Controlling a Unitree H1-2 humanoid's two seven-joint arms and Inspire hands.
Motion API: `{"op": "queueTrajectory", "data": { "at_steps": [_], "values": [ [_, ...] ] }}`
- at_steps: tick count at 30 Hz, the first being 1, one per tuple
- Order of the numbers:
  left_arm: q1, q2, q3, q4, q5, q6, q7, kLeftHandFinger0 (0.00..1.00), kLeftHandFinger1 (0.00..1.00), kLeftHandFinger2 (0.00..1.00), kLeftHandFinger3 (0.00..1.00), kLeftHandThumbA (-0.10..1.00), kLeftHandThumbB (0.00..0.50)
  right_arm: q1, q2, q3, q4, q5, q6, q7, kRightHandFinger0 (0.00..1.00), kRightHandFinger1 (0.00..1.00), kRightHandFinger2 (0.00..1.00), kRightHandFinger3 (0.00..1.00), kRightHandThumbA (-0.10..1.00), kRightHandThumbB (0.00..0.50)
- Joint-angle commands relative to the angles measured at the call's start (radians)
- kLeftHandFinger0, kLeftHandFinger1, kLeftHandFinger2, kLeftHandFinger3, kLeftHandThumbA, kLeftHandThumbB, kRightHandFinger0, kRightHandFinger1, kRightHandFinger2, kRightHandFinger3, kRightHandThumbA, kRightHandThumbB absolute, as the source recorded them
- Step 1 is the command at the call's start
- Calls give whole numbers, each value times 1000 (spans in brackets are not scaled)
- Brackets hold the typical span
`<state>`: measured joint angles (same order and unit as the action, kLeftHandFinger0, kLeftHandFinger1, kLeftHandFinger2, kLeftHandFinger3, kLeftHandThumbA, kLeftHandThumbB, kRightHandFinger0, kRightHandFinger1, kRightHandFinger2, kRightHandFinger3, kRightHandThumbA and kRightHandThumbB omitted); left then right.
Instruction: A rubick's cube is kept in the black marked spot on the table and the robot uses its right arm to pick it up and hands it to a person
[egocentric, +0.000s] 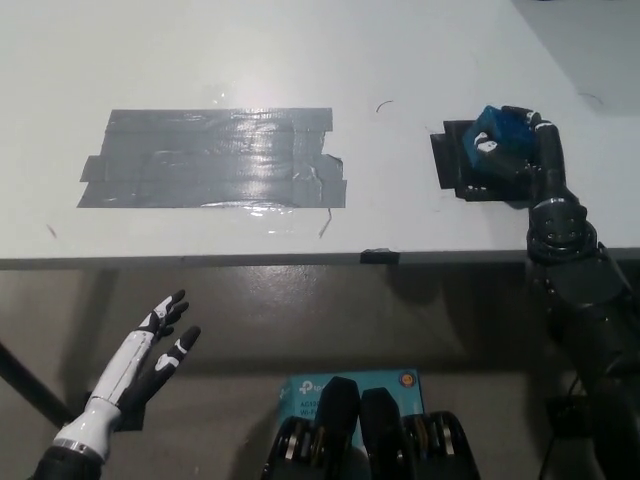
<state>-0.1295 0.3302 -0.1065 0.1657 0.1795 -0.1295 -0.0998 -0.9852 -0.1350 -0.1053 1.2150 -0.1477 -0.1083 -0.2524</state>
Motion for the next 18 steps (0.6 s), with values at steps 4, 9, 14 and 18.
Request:
{"op": "queueTrajectory", "data": {
  "at_steps": [4, 9, 14, 18],
  "values": [
    [-25, 17, 12, -17, -4, -37, -13, 1000, 1000, 1000, 1000, 891, 141, -10, 7, 19, 36, 28, 59, 32, 113, 549, 940, 869, -100, 253],
    [-31, 18, 14, -10, -7, -35, -14, 1000, 1000, 1000, 1000, 892, 148, -4, 4, 19, 23, 35, 11, 12, 193, 532, 817, 779, -100, 222],
    [-34, 19, 10, -14, 5, -26, -12, 1000, 1000, 1000, 1000, 906, 140, 12, 12, 5, -95, 54, -18, 6, 23, 457, 832, 844, -100, 196],
    [-37, 18, 11, 2, 0, -46, -11, 1000, 1000, 1000, 1000, 902, 137, 55, 31, 14, -317, 48, 1, 2, 184, 419, 774, 850, -100, 203]
  ]
}}
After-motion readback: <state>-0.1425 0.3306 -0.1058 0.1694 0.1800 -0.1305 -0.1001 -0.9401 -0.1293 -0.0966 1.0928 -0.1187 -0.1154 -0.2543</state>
